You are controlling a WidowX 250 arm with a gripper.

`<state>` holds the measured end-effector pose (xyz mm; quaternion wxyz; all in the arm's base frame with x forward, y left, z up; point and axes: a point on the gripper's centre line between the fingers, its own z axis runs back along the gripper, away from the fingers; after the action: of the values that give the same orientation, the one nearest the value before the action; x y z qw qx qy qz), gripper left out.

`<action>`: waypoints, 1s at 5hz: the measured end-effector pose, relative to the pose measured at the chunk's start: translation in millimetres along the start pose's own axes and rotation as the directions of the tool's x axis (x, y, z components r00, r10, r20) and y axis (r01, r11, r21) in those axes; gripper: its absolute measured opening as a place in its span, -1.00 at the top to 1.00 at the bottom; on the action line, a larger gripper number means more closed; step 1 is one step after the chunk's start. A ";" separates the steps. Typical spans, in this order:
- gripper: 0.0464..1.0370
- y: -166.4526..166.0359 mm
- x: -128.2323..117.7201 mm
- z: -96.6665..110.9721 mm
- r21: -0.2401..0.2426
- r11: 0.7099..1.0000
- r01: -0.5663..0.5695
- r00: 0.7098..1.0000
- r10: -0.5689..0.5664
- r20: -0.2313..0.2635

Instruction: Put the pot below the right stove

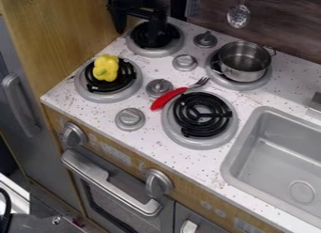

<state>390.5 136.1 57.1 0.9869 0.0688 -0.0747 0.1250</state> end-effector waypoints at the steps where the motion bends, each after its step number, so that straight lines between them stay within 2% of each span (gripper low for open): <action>1: -0.93 -3.0 -7.4 -18.1 -0.006 1.000 0.003 0.999 -0.003 -0.049; 2: -0.93 -25.9 -11.4 -25.8 -0.038 0.998 0.040 0.996 -0.043 -0.073; 3: -0.93 -67.5 -17.2 -37.1 -0.080 0.987 0.140 0.985 -0.147 -0.092; 4: -0.93 -103.8 -17.9 -40.0 -0.123 0.962 0.246 0.966 -0.254 -0.055; 5: -0.93 -153.0 -25.7 -42.4 -0.218 0.883 0.416 0.908 -0.414 0.057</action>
<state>410.7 -10.2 -6.6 0.9918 -0.0286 -0.0764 -0.0986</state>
